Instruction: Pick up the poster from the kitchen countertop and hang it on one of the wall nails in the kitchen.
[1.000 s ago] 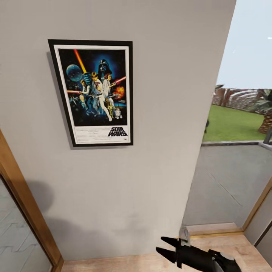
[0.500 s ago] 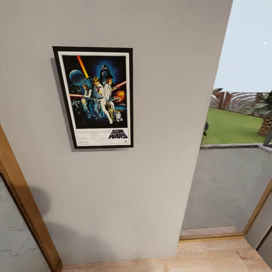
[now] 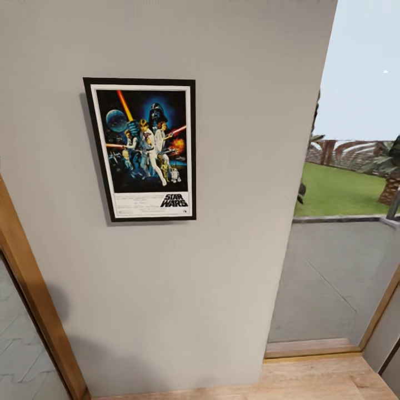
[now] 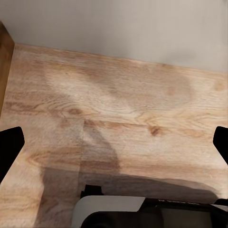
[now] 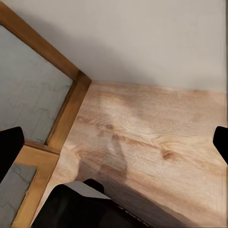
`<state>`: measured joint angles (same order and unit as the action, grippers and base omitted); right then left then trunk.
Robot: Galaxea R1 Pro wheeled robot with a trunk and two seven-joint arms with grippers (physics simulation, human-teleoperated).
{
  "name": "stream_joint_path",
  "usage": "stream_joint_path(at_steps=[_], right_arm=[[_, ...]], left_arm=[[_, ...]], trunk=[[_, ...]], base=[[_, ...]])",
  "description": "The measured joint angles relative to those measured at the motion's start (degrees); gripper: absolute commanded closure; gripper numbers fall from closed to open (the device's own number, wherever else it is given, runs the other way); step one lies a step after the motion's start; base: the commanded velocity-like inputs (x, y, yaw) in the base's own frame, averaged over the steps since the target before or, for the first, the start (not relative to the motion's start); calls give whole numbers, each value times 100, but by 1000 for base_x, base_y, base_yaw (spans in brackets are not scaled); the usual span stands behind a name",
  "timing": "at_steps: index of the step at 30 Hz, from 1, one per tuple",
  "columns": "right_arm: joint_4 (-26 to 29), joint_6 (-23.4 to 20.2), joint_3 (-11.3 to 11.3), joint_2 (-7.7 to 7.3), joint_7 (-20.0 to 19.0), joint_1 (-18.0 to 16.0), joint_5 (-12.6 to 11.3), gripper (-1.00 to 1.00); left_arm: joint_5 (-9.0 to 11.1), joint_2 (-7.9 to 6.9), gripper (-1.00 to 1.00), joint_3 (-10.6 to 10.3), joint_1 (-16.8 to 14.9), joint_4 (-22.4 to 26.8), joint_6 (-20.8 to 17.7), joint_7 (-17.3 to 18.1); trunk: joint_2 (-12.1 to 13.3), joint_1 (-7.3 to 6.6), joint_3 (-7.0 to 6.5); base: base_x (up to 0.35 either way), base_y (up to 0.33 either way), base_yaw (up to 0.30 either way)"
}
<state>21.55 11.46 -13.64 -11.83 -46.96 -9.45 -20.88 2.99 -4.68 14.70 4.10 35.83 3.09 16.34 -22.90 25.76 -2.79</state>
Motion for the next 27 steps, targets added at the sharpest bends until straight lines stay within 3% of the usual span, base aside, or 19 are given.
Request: stream_joint_path(at_steps=[5, 11, 15, 16, 17, 19, 27], right_arm=[[-40, 6, 7, 1, 103, 0, -3, -100], [-82, 13, 19, 9, 735, 0, -27, -100], [-259, 22, 47, 10, 1284, 0, -129, -100], [-386, 18, 56, 9, 1726, 0, -170, -100], [-419, 15, 54, 9, 1830, 0, -177, -100], [-938, 4, 47, 34, 2185, 4, -163, -100], [-1929, 7, 34, 41, 2270, 0, -148, -100]], left_arm=[[-4, 0, -100, 0, 0, -7, 0, 0], [-4, 1, -100, -4, 0, -9, 0, 0], [-4, 3, -100, -12, 0, -9, 0, 0], [-4, 7, -100, -21, 0, -8, 0, 0], [-4, 7, -100, -22, 0, -8, 0, 0], [-4, 9, -100, -25, 1, -5, 0, 0], [-5, 9, -100, -32, 1, -8, 0, 1]], trunk=[[0, 0, -48], [0, 0, -105], [0, 0, -143], [1, 0, -149], [0, 0, -153], [1, 0, -155], [1, 0, -157]], base=[[0, 0, 0], [0, 0, 0], [0, 0, 12], [0, 0, 46], [0, 0, 23], [0, 0, 6], [0, 0, 1]])
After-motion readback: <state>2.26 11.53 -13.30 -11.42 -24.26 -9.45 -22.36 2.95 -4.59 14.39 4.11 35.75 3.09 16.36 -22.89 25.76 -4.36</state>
